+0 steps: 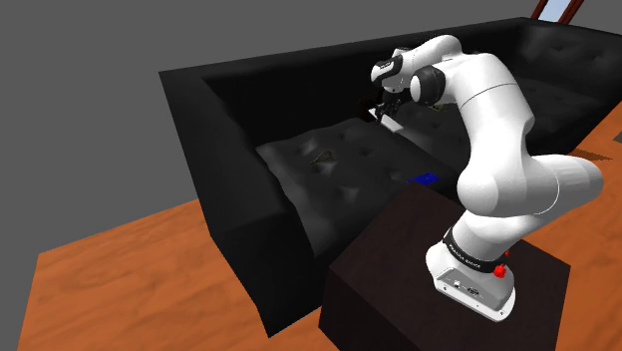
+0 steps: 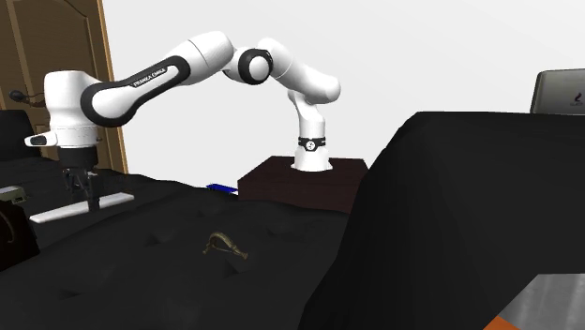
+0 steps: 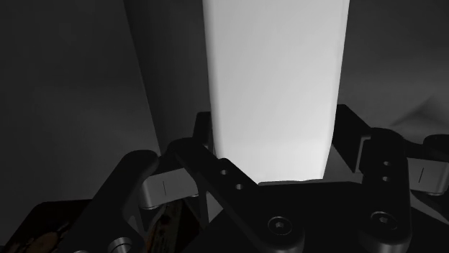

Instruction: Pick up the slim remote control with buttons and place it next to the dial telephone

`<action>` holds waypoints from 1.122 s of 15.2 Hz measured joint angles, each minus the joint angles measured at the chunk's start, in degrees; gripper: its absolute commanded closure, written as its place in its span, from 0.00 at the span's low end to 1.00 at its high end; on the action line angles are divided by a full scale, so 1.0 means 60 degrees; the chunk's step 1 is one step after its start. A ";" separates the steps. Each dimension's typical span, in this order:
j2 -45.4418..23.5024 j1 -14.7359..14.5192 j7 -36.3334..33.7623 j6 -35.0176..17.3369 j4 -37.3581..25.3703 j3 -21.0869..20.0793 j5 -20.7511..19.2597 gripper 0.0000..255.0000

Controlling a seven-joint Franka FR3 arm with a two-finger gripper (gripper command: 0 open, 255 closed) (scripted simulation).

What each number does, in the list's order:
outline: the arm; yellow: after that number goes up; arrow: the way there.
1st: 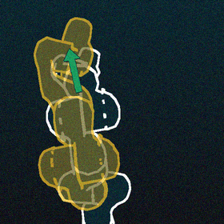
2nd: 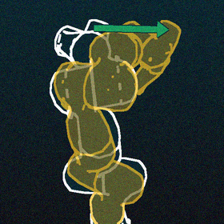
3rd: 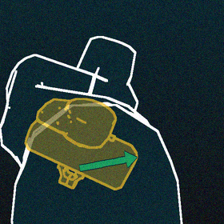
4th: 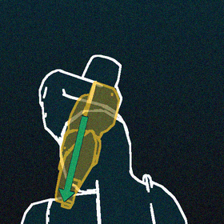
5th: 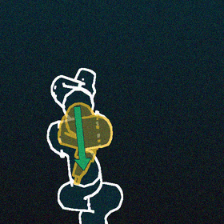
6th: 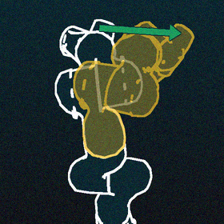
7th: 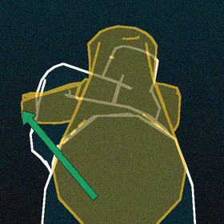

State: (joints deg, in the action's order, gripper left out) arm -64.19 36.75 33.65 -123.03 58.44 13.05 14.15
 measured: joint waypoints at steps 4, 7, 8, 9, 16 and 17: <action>-0.0514 0.0049 -0.0032 -0.0175 -0.0355 -0.0049 0.0027 1.00; -0.0589 0.0056 -0.0015 -0.0266 -0.0332 -0.0063 0.0039 1.00; -0.0595 0.0056 -0.0015 -0.0278 -0.0328 -0.0064 0.0040 1.00; -0.0599 0.0056 -0.0014 -0.0282 -0.0328 -0.0065 0.0041 1.00; -0.0601 0.0056 -0.0015 -0.0285 -0.0334 -0.0065 0.0041 0.00; -0.0601 0.0056 -0.0015 -0.0285 -0.0334 -0.0065 0.0041 0.00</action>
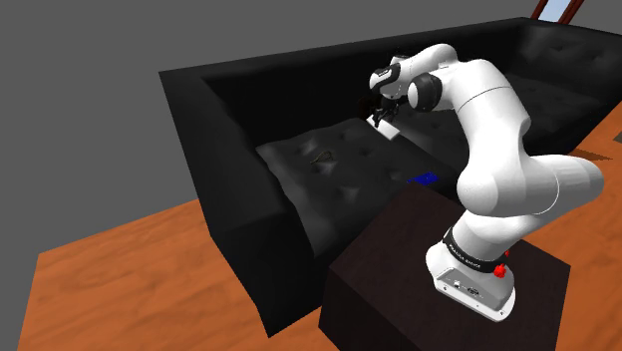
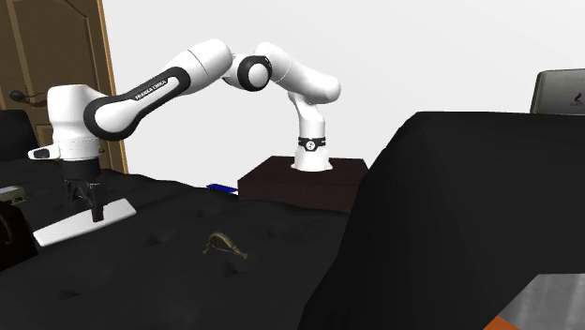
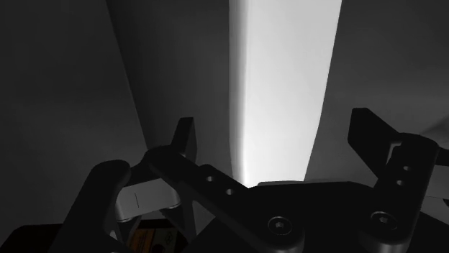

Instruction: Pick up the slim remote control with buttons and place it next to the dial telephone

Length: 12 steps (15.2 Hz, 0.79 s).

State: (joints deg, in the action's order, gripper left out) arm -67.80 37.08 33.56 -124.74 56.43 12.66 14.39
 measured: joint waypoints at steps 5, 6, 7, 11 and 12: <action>0.0948 -0.0125 0.0066 0.0109 0.0853 0.0085 -0.0033 0.00; 0.0999 -0.0129 0.0039 0.0243 0.0758 0.0097 -0.0050 0.00; 0.1033 -0.0127 0.0032 0.0316 0.0721 0.0104 -0.0058 0.00; 0.1036 -0.0121 0.0025 0.0381 0.0668 0.0108 -0.0064 0.00; 0.1037 -0.0120 0.0025 0.0384 0.0667 0.0108 -0.0064 0.00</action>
